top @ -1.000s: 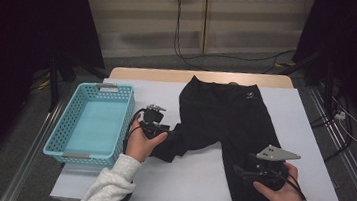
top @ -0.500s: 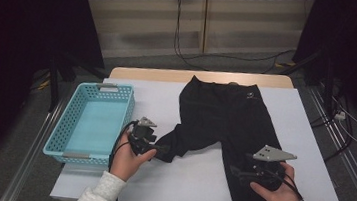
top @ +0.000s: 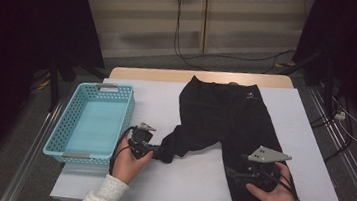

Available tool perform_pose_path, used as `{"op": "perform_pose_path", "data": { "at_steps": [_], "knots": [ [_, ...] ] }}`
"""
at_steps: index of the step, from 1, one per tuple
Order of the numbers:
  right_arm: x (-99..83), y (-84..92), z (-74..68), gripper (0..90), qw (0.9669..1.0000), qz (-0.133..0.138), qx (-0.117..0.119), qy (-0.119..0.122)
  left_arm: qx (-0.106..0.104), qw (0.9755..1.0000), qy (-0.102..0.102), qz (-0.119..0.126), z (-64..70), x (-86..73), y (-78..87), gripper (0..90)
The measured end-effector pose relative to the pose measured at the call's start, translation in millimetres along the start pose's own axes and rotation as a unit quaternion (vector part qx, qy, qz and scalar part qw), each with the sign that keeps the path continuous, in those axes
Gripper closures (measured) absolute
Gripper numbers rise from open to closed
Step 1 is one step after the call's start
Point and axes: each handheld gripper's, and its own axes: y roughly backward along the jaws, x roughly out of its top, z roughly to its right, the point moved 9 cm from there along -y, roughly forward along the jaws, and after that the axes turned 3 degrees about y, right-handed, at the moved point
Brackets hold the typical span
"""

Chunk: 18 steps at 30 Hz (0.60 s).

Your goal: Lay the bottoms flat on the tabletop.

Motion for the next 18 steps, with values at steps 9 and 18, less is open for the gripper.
{"op": "perform_pose_path", "data": {
  "at_steps": [9, 18],
  "knots": [
    [18.4, -14.1, -17.1, 30.3, 0.9994, 0.018, 0.026, 0.013, -0.013, 0.9997, 0.016, 0.013, -1.9, 6.4, 7.1, 87.5],
    [33.0, -35.4, -27.7, 30.4, 0.9986, 0.020, 0.042, 0.023, -0.016, 0.9997, 0.018, 0.009, 0.3, 4.3, 2.7, 86.5]
  ]
}}
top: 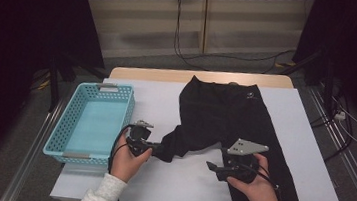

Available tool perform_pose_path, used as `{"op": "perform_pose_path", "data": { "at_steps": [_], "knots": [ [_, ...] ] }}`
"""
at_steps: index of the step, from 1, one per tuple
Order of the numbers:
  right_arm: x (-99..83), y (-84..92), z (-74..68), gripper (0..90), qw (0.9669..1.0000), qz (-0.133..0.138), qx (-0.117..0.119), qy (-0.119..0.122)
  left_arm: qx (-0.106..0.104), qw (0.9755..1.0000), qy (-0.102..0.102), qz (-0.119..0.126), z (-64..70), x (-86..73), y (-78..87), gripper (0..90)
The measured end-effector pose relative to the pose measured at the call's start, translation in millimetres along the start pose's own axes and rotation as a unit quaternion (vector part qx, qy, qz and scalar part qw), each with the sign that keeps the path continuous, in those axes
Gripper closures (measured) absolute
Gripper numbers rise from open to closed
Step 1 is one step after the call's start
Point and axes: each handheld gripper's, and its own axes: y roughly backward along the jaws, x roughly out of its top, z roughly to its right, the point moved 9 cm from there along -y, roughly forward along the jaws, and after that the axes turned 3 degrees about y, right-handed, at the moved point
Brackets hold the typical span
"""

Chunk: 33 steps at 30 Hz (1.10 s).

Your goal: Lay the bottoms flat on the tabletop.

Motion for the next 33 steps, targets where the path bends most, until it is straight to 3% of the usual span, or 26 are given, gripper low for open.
{"op": "perform_pose_path", "data": {
  "at_steps": [4, 15, 19, 27, 30, 33],
  "knots": [
    [6.2, -9.5, -3.3, 31.9, 1.0000, 0.002, 0.002, 0.006, 0.005, 1.0000, 0.000, 0.002, -2.4, 0.3, 0.4, 86.6],
    [18.9, -41.8, -17.9, 50.1, 0.9992, -0.014, 0.007, 0.036, 0.004, 0.9999, 0.009, 0.007, -5.9, 0.8, 4.2, 87.3],
    [23.9, -52.7, -16.9, 55.0, 0.9994, -0.013, 0.006, 0.031, 0.005, 0.9999, 0.009, 0.010, -5.8, -0.3, 6.6, 87.6],
    [37.4, -71.4, -23.1, 49.3, 0.9995, 0.000, 0.001, 0.033, 0.000, 0.9998, 0.010, 0.018, -2.3, 0.5, 11.6, 88.1],
    [33.2, -80.5, -24.9, 61.3, 0.9990, -0.017, -0.002, 0.042, -0.002, 0.9997, 0.012, 0.021, -0.4, -0.7, 10.4, 88.1],
    [29.6, -86.4, -22.4, 77.2, 0.9992, -0.020, -0.001, 0.035, -0.005, 0.9997, 0.013, 0.020, 0.2, -1.8, 10.8, 88.1]
  ]
}}
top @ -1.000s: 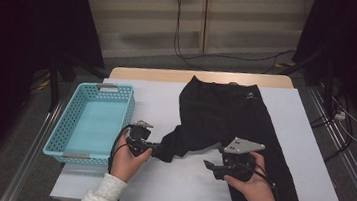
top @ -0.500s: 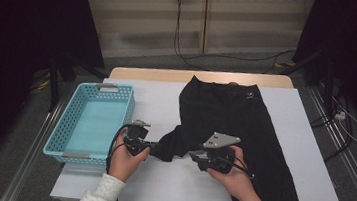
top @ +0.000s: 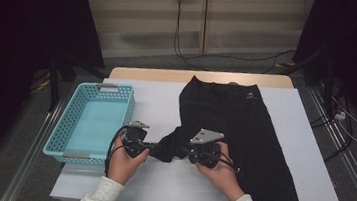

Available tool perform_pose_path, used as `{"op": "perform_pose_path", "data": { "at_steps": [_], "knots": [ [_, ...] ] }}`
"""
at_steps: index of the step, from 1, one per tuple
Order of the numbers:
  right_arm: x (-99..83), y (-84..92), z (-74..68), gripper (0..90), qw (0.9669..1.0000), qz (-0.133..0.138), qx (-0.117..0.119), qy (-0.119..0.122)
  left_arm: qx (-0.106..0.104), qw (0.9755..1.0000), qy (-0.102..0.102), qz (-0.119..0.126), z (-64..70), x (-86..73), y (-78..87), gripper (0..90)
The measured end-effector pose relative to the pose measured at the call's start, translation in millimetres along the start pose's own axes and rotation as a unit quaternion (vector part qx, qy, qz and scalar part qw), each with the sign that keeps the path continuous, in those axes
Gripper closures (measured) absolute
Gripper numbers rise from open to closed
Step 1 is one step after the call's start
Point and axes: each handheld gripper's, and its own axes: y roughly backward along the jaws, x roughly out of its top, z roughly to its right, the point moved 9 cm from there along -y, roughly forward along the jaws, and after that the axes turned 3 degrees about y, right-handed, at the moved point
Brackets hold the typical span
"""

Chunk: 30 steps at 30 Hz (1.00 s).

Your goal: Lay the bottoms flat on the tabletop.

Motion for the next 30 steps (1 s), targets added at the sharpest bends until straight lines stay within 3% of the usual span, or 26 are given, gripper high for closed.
{"op": "perform_pose_path", "data": {
  "at_steps": [4, 10, 17, 26, 30],
  "knots": [
    [-2.4, -3.8, 2.1, 90.0, 1.0000, 0.001, 0.008, -0.005, -0.001, 1.0000, -0.005, 0.000, 2.0, -0.5, 0.7, 88.3],
    [-2.7, 6.0, 3.6, 90.0, 0.9997, 0.002, 0.019, -0.017, -0.004, 0.9999, -0.002, 0.010, 1.5, 2.0, 5.7, 88.3],
    [-3.3, 35.1, 9.6, 90.0, 0.9993, 0.014, 0.025, -0.023, -0.012, 0.9998, -0.002, 0.018, 6.3, 5.7, 13.0, 88.8],
    [-0.7, 73.3, 31.8, 90.0, 0.9984, 0.038, 0.005, -0.041, -0.026, 0.9994, -0.001, 0.022, 12.8, 8.8, 14.2, 88.8],
    [-2.3, 71.0, 28.5, 89.1, 0.9983, 0.044, 0.011, -0.038, -0.019, 0.9995, 0.000, 0.024, 9.2, 10.5, 12.9, 88.8]
  ]
}}
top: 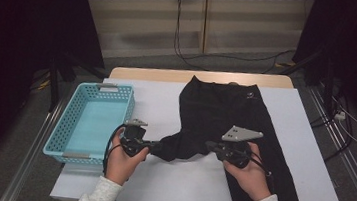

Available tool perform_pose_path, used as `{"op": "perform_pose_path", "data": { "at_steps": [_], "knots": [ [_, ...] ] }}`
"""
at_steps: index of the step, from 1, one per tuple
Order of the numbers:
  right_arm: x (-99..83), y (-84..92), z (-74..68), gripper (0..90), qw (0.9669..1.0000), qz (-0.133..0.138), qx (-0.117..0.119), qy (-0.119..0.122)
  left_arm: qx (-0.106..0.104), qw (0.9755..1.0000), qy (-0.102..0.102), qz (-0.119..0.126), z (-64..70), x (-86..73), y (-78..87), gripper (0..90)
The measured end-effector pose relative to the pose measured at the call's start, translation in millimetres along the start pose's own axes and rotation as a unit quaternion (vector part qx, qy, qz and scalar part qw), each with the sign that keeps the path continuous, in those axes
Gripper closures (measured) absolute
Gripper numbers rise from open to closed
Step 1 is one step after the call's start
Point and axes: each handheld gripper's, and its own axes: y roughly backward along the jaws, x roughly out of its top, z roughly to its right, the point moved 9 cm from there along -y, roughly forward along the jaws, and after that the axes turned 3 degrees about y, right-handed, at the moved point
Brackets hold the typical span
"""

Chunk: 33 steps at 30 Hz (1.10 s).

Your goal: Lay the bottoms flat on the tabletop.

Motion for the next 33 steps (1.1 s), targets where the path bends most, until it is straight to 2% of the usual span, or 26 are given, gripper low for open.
{"op": "perform_pose_path", "data": {
  "at_steps": [3, 7, 10, 13, 18, 20, 22, 27, 33],
  "knots": [
    [-7.3, -14.5, -9.6, 80.1, 0.9998, -0.013, 0.006, 0.011, 0.000, 1.0000, 0.006, 0.004, -3.2, 1.6, 1.6, 88.8],
    [-10.9, -33.1, -20.2, 59.9, 0.9995, -0.026, 0.003, 0.018, 0.001, 0.9999, 0.011, 0.004, -5.2, 1.3, 2.6, 88.8],
    [-9.2, -44.3, -27.9, 57.0, 0.9992, -0.026, 0.007, 0.030, 0.002, 0.9999, 0.011, 0.001, -5.6, -0.9, 0.9, 88.8],
    [-14.4, -54.6, -28.7, 62.5, 0.9980, -0.048, -0.004, 0.040, -0.005, 0.9999, 0.011, -0.003, -3.5, -3.0, 0.1, 88.7],
    [-20.2, -65.4, -26.2, 76.2, 0.9978, -0.059, 0.001, 0.030, -0.009, 0.9999, 0.012, -0.004, -0.8, -4.8, 0.3, 88.7],
    [-22.6, -68.3, -26.1, 84.9, 0.9968, -0.066, 0.000, 0.044, -0.007, 0.9999, 0.013, -0.004, -1.9, -5.6, 0.7, 88.7],
    [-22.0, -68.5, -26.5, 90.0, 0.9970, -0.065, 0.003, 0.042, -0.008, 0.9998, 0.016, -0.003, -2.8, -6.2, 1.0, 88.7],
    [-16.4, -58.6, -27.0, 90.0, 0.9979, -0.053, 0.013, 0.033, -0.011, 0.9997, 0.022, 0.004, -3.7, -4.9, 5.9, 88.8],
    [-2.7, -33.8, -22.1, 90.0, 0.9994, -0.024, 0.017, 0.016, -0.032, 0.9991, 0.026, 0.010, 6.8, -1.3, 14.1, 88.8]
  ]
}}
